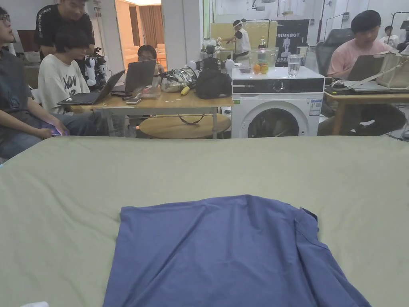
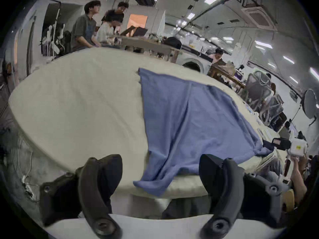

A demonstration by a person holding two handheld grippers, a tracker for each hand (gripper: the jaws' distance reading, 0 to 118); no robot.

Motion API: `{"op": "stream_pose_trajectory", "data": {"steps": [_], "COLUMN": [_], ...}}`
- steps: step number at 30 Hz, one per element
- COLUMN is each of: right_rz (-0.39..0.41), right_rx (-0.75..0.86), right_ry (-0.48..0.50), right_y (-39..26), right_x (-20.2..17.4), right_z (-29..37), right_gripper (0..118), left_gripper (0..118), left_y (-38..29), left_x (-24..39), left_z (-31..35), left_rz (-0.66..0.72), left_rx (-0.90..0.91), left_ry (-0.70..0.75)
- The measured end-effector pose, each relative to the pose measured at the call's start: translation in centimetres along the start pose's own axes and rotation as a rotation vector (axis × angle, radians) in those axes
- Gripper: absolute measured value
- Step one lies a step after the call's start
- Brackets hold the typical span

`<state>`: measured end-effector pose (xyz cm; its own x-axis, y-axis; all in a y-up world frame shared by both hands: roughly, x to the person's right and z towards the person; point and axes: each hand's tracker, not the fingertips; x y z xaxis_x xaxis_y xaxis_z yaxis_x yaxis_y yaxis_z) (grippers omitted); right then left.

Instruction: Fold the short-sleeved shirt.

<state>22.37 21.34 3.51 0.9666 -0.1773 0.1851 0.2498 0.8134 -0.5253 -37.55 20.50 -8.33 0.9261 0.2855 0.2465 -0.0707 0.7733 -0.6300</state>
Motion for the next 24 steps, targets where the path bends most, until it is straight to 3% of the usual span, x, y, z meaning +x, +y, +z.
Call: {"op": "stream_pose_trajectory", "data": {"steps": [5, 10, 11, 12, 13, 14, 15, 24], "right_rz": [0.112, 0.138, 0.146, 0.155, 0.167, 0.173, 0.177, 0.213], "right_rx": [0.215, 0.331, 0.335, 0.337, 0.335, 0.34, 0.338, 0.294], "right_ry": [0.029, 0.109, 0.116, 0.117, 0.128, 0.129, 0.131, 0.134], "right_y": [4.0, 6.4, 6.4, 6.4, 6.4, 6.3, 6.1, 5.0], "right_x": [-3.7, -8.5, -9.2, -9.9, -10.3, -10.8, -11.2, -12.0], "right_z": [2.2, 2.4, 2.2, 1.9, 1.7, 1.6, 1.3, 0.4], "right_gripper": [89, 89, 83, 66, 41, 9, 2, 0], "left_gripper": [93, 88, 74, 57, 35, 12, 2, 0], "left_y": [5.0, 8.2, 8.4, 8.6, 8.8, 8.8, 8.6, 7.6], "left_x": [5.1, 10.3, 11.0, 11.4, 11.9, 12.3, 12.7, 11.5], "left_z": [3.7, 4.6, 4.7, 4.5, 4.4, 4.3, 4.2, 4.0], "left_rz": [-0.132, -0.233, -0.245, -0.249, -0.254, -0.252, -0.247, -0.244], "left_rx": [0.304, 0.48, 0.494, 0.491, 0.481, 0.464, 0.46, 0.401], "left_ry": [0.053, 0.029, 0.022, -0.006, -0.053, -0.076, -0.067, -0.07]}}
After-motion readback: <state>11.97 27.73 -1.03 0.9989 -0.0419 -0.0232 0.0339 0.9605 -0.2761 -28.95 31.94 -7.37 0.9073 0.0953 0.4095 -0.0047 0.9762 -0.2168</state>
